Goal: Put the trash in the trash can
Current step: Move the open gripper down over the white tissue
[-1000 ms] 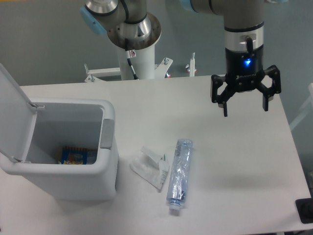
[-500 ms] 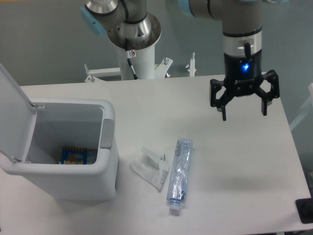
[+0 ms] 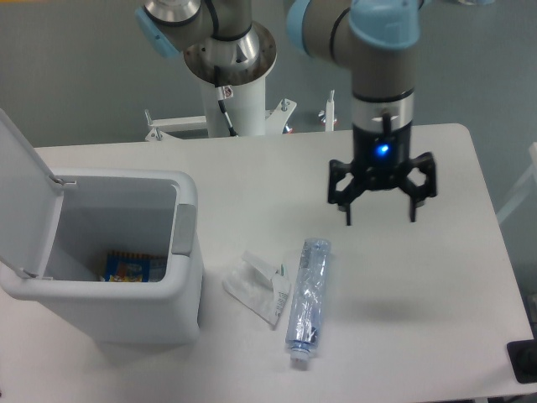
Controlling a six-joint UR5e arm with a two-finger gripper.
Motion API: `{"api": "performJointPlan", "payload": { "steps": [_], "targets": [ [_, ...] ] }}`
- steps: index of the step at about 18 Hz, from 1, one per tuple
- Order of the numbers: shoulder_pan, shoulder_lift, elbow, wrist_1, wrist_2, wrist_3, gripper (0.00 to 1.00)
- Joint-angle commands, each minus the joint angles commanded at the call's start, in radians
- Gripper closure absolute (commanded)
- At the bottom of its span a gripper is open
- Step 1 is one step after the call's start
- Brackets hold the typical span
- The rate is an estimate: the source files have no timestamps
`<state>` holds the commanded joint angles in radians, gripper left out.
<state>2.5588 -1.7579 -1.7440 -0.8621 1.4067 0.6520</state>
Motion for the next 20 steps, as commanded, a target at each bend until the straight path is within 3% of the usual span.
{"api": "performJointPlan", "payload": {
  "steps": [5, 14, 20],
  "targets": [
    [-0.065, -0.072, -0.028, -0.005, 0.006, -0.018, 0.0],
    [-0.126, -0.098, -0.1, -0.008, 0.012, -0.055, 0.0],
    [-0.164, -0.176, -0.081, -0.006, 0.061, -0.248, 0.0]
  ]
}}
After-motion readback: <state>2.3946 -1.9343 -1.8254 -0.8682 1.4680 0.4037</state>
